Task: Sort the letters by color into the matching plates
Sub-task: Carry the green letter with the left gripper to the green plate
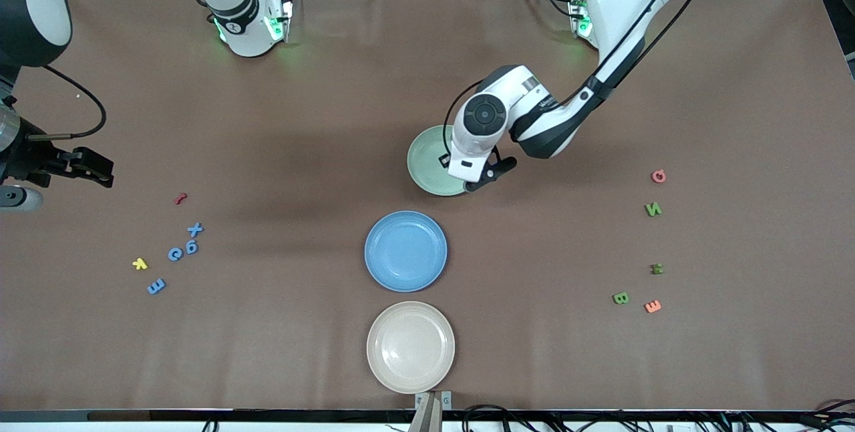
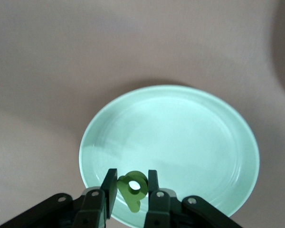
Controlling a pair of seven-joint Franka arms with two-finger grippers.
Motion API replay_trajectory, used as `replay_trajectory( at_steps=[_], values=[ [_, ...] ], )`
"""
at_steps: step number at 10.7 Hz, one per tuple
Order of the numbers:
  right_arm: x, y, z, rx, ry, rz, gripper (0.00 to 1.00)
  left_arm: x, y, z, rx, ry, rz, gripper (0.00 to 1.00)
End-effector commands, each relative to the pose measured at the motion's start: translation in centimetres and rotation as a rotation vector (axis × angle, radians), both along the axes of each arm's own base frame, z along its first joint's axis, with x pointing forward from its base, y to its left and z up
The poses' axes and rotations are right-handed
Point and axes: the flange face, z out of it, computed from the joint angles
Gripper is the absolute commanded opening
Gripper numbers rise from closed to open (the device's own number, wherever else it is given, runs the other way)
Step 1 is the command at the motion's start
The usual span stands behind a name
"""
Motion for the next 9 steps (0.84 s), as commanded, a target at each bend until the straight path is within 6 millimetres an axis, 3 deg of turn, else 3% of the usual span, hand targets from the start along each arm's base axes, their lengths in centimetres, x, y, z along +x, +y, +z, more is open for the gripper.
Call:
replay_trajectory(
  at_steps=[1, 2, 3, 7, 9],
  values=[
    [0.0, 0.0, 0.2, 0.009, -0.006, -0.009, 1.00, -0.6, -0.3, -0.6, 0.020, 0.001, 0.007, 0.21],
    [0.0, -0.1, 0.2, 0.009, -0.006, -0.011, 1.00, 0.2, 0.3, -0.6, 0.018, 0.000, 0.019, 0.78],
    [0.0, -0.1, 0.2, 0.009, -0.008, -0.011, 1.00, 0.4, 0.4, -0.5, 0.017, -0.001, 0.027, 1.00],
    [0.0, 0.0, 0.1, 0.009, -0.006, -0.009, 1.00, 3.6, 3.2, 0.3, 0.009, -0.022, 0.077, 1.00],
    [0.1, 0.1, -0.3, 0.011, -0.002, -0.007, 1.00, 6.5, 6.6, 0.6, 0.021, -0.052, 0.093, 1.00]
  ],
)
